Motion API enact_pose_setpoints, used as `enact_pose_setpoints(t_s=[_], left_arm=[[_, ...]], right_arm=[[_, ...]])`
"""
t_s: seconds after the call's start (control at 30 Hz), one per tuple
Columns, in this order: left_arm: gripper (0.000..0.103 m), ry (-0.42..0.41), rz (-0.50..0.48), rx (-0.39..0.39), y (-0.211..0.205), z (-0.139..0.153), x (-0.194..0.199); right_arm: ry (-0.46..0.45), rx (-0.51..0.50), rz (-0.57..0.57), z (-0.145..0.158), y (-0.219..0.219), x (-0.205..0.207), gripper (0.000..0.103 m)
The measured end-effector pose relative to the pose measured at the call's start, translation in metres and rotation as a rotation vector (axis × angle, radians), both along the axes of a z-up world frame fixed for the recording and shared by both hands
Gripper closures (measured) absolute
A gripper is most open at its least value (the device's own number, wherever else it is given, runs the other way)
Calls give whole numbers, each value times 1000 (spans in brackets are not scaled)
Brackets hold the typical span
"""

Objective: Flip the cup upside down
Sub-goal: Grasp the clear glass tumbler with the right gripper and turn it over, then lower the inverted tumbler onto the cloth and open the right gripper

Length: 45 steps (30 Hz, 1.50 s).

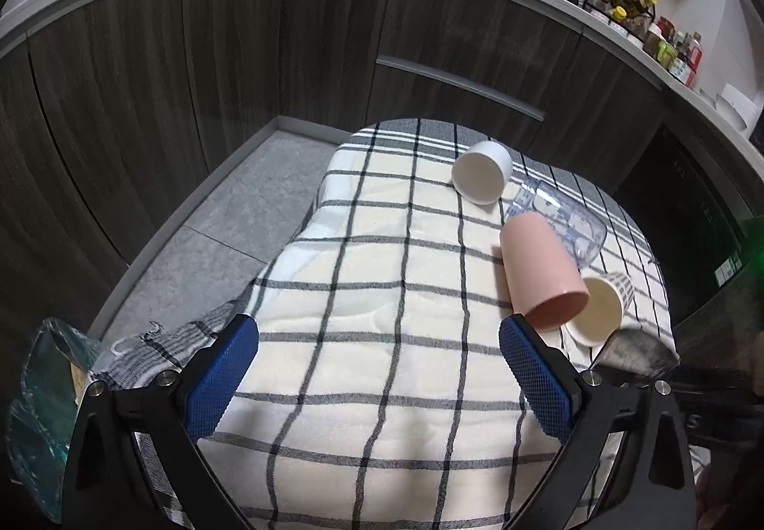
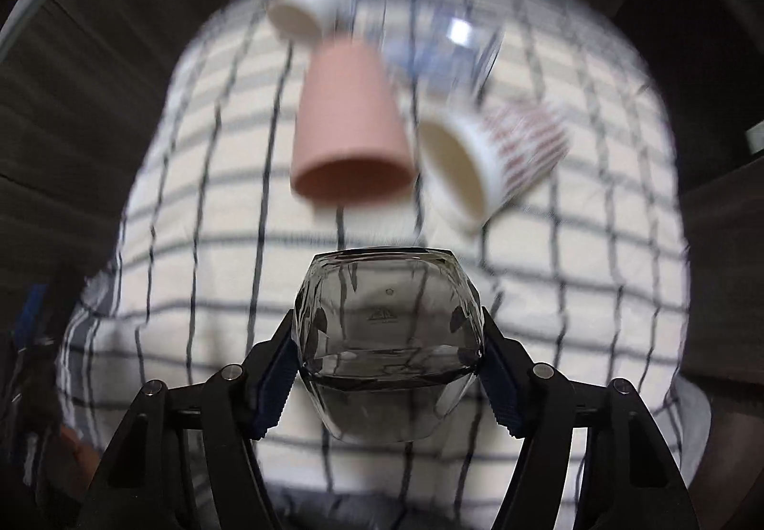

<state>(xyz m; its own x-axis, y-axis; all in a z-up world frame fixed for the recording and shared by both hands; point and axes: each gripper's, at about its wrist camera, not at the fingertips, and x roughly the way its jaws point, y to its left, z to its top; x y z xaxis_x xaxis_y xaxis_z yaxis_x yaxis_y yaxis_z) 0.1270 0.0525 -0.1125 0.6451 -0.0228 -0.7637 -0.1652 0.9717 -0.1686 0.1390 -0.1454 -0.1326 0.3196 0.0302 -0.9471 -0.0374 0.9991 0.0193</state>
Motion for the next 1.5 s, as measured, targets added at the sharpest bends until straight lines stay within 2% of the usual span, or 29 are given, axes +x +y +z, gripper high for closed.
enact_pose_setpoints(t_s=[0.07, 0.2, 0.3, 0.4, 0.6, 0.7, 1.03, 1.07, 1.1, 1.17, 1.5], left_arm=[[0, -4, -7, 2, -4, -3, -1], [0, -18, -25, 15, -13, -9, -3], [0, -38, -28, 19, -18, -11, -5], [0, -56, -19, 68, -25, -14, -7], [0, -70, -35, 149, -39, -18, -7], [0, -73, -48, 176, -45, -20, -7], [0, -63, -69, 199, -52, -23, -6], [0, -61, -70, 198, -52, -23, -6], [0, -60, -72, 191, -51, -23, -6], [0, -65, -72, 177, -50, -20, -6], [0, -124, -53, 151, -42, 15, -40]], right_arm=[[-138, -20, -8, 14, 0, -9, 35], [-357, -56, -19, 20, -12, -12, 35], [-434, -49, -79, 13, -18, -13, 35], [-488, -51, -124, 2, -23, -16, 35], [-499, -64, -136, -22, -24, -15, 35], [-471, -57, -146, -34, -27, -14, 35], [-492, -75, -128, -37, -23, -25, 35], [-497, -77, -128, -36, -23, -26, 31], [-513, -82, -128, -33, -22, -29, 22], [-539, -92, -127, -27, -21, -33, 15], [-583, -57, -125, 20, -28, -60, 15]])
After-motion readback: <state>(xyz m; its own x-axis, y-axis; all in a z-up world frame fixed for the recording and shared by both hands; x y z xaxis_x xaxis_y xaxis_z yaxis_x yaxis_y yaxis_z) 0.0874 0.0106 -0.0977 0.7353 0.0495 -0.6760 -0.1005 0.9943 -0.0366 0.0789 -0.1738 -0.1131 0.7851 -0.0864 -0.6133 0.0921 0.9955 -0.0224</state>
